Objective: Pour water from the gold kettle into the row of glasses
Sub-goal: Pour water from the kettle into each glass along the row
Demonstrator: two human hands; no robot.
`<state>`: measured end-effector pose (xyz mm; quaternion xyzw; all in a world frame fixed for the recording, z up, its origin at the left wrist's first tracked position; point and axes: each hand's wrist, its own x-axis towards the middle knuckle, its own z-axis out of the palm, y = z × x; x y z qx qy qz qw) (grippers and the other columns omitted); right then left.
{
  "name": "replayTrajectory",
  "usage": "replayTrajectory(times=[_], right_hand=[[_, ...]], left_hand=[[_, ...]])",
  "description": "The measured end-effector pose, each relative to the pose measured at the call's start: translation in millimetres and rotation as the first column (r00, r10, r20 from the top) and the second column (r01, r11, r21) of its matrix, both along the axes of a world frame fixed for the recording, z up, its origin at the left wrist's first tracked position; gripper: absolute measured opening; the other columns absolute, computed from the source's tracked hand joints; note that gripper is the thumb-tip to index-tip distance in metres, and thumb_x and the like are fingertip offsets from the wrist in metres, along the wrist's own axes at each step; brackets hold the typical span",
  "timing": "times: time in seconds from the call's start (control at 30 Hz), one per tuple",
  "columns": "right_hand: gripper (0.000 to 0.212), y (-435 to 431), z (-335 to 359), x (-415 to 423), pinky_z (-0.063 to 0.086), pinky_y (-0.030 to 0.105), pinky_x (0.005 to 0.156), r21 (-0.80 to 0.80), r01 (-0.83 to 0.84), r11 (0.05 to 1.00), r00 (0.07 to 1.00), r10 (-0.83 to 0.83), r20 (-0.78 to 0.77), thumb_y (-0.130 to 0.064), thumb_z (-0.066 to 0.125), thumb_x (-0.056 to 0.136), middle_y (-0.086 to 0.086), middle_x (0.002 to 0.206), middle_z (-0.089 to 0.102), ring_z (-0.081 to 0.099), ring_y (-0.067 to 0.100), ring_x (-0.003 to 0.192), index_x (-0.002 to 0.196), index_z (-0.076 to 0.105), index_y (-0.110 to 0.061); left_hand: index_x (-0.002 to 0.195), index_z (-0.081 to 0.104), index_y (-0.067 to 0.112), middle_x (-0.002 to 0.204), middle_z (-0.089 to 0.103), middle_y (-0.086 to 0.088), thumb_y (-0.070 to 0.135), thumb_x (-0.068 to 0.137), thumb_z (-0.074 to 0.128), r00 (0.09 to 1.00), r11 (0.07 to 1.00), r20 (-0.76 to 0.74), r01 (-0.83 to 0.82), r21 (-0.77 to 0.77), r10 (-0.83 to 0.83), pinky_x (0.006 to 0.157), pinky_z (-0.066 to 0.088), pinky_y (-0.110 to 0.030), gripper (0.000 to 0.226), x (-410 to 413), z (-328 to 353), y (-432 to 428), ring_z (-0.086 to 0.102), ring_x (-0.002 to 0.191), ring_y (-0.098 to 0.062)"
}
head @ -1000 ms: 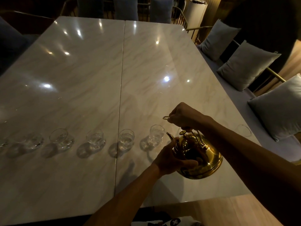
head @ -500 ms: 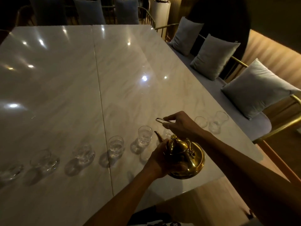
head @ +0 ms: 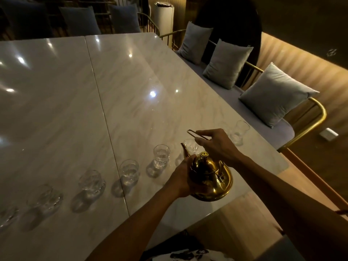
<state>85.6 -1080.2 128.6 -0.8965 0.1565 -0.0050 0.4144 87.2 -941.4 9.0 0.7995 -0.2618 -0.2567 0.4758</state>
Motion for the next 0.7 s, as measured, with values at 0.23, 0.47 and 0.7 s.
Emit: replayTrajectory(times=[0.23,0.47,0.7], right_hand=[[0.039,-30,5,13,0.044,0.021,0.070,-0.066,-0.049,0.997,0.998,0.047,-0.031,-0.025,0.060,0.091,0.011,0.131,0.061,0.058,0.012,0.090,0.128,0.060,-0.011],[0.037,-63,4,36,0.042,0.020,0.049,-0.082,-0.137,0.987,0.980,0.123,-0.159,-0.022,0.060,0.091,-0.003,0.076,0.064,0.053,0.007,0.053,0.125,0.062,-0.008],[0.034,-81,3,56,0.040,0.019,0.046,-0.105,-0.297,0.949,0.938,0.269,-0.219,-0.019,0.059,0.091,0.010,0.093,0.071,0.054,0.007,0.052,0.121,0.065,-0.005]], left_hand=[[0.145,0.047,0.029,0.137,0.064,0.005,0.033,0.077,0.090,0.999,0.998,-0.027,0.044,-0.053,-0.045,0.098,0.047,-0.016,0.081,4,-1,-32,0.057,0.121,-0.002],[0.143,0.045,0.033,0.138,0.062,0.007,0.065,0.064,0.086,0.990,0.993,-0.138,-0.024,-0.111,0.009,0.111,0.049,-0.046,0.096,-2,-8,-79,0.057,0.131,-0.014],[0.153,0.039,0.026,0.144,0.058,0.006,0.032,0.064,0.097,0.950,0.965,-0.249,-0.226,-0.135,0.188,0.099,0.048,-0.013,0.106,-8,-17,-109,0.058,0.121,-0.001]])
